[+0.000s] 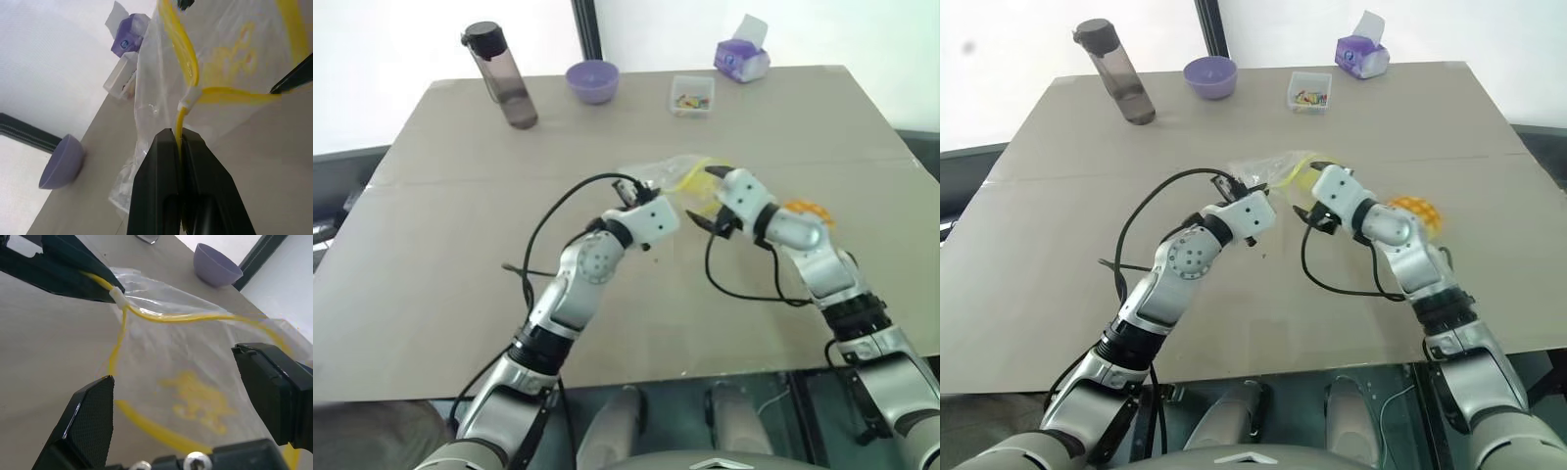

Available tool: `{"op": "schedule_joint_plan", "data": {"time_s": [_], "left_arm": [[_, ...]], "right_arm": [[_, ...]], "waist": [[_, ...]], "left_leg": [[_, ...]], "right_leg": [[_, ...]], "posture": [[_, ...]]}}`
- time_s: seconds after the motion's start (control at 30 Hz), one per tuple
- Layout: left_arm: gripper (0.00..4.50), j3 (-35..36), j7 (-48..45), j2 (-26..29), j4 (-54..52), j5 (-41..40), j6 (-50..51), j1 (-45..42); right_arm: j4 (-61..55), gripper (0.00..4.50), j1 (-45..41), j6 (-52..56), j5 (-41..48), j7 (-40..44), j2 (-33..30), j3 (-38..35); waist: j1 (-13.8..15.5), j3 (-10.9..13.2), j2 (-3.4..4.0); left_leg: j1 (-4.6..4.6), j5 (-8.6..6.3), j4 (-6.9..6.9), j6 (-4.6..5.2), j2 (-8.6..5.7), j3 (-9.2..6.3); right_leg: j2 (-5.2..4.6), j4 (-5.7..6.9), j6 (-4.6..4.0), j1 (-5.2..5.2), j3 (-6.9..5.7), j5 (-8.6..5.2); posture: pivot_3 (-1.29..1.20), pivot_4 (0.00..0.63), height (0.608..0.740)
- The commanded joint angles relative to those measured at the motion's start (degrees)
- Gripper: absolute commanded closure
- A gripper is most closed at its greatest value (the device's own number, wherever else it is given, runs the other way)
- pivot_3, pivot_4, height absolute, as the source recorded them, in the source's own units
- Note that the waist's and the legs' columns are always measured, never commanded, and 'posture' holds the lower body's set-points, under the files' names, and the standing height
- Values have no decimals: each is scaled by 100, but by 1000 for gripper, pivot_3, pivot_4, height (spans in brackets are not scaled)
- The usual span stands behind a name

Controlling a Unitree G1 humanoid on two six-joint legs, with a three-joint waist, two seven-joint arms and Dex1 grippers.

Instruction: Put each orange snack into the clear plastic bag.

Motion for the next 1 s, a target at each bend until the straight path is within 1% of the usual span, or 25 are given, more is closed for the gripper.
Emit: {"op": "schedule_joint_plan", "data": {"time_s": [0.03, 0.1, 0.2, 0.3, 0.47, 0.57, 0.67, 0.7, 0.77, 0.87, 0.9, 0.93, 0.97, 1.0], "left_arm": [[4500, 134, 97, 6, -165, 30, -7, -63], [4500, 140, 93, 12, -162, 23, -15, -55], [4500, 147, 85, 25, -173, 3, -33, -18], [4500, 149, 87, 30, -178, -4, -43, 3], [4500, 148, 102, 19, -164, -12, -43, 10], [4500, 130, 120, 3, -144, -8, -54, 10], [4500, 124, 137, 6, -117, -15, -68, -1], [4500, 122, 141, 8, -113, -19, -70, -2], [4500, 117, 149, 13, -98, -23, -80, -7], [4500, 91, 154, 3, -95, -25, -82, -12], [4500, 84, 153, 0, -89, -28, -89, -17], [4500, 76, 149, -2, -82, -31, -100, -23], [4500, 69, 146, -2, -70, -34, -115, -30], [4500, 67, 144, 0, -58, -35, -129, -38]], "right_arm": [[-510, 124, 243, 579, 571, 65, -205, -699], [-567, 124, 447, 1041, 863, 130, -345, -1024], [-413, 124, 609, 1737, 1244, 5, -513, -1606], [-305, 124, 653, 2191, 1449, -124, -604, -1929], [85, 124, 722, 2905, 1512, -362, -721, -2134], [165, 124, 773, 3664, 1807, -251, -688, -2168], [207, 124, 851, 3762, 1753, -283, -764, -2046], [206, 351, 872, 3742, 1750, -301, -769, -2042], [173, 946, 893, 3737, 1784, -302, -767, -2039], [116, 2348, 914, 3702, 1779, -281, -780, -1972], [112, 2689, 915, 3684, 1770, -278, -782, -1948], [109, 3288, 920, 3658, 1760, -280, -786, -1929], [113, 3453, 921, 3613, 1751, -278, -787, -1913], [113, 3946, 922, 3525, 1748, -271, -781, -1909]], "waist": [[2, 0, 0], [7, 0, 0], [6, 0, 0], [-12, 0, 1], [-4, -1, 0], [4, -2, 3], [20, -7, 1], [30, -8, 1], [55, -9, 0], [69, -9, 0], [75, -9, 0], [76, -9, 0], [84, -9, 0], [85, -9, 0]], "left_leg": [[0, 0, 1, 0, 0, 2], [1, 0, 3, 0, -1, 2], [1, 0, 2, 1, 0, 3], [3, -1, 2, 1, 0, 8], [4, -1, 2, 1, 1, 10], [4, -1, 2, 2, 0, 11], [6, -1, 2, 2, 0, 10], [6, -1, 3, 2, 0, 10], [6, -1, 5, 2, 0, 9], [6, -1, 7, 2, 0, 9], [7, -1, 7, 2, 0, 9], [7, -1, 7, 2, 0, 9], [7, -1, 7, 2, 0, 9], [8, -1, 7, 2, 0, 10]], "right_leg": [[0, 0, 0, 1, 1, 0], [-1, 0, 0, 3, 1, 0], [-1, 0, 0, 3, 1, 0], [-1, 2, 0, 3, 4, 0], [-1, 3, 0, 3, 5, 0], [-4, 3, 0, 4, 6, 0], [-3, 3, 0, 7, 5, 0], [-4, 3, 0, 8, 6, 0], [-4, 2, 0, 10, 4, 0], [-4, 2, 0, 12, 3, 0], [-4, 2, 0, 12, 3, 0], [-4, 2, 0, 12, 3, 0], [-4, 2, 0, 12, 3, 0], [-4, 2, 0, 12, 4, 0]], "posture": [[0, 150, 740], [0, 150, 740], [0, 150, 740], [0, 150, 740], [0, 150, 740], [0, 150, 740], [0, 150, 740], [0, 150, 740], [0, 150, 740], [0, 150, 740], [0, 150, 740], [0, 150, 740], [0, 150, 740], [0, 150, 740]]}}
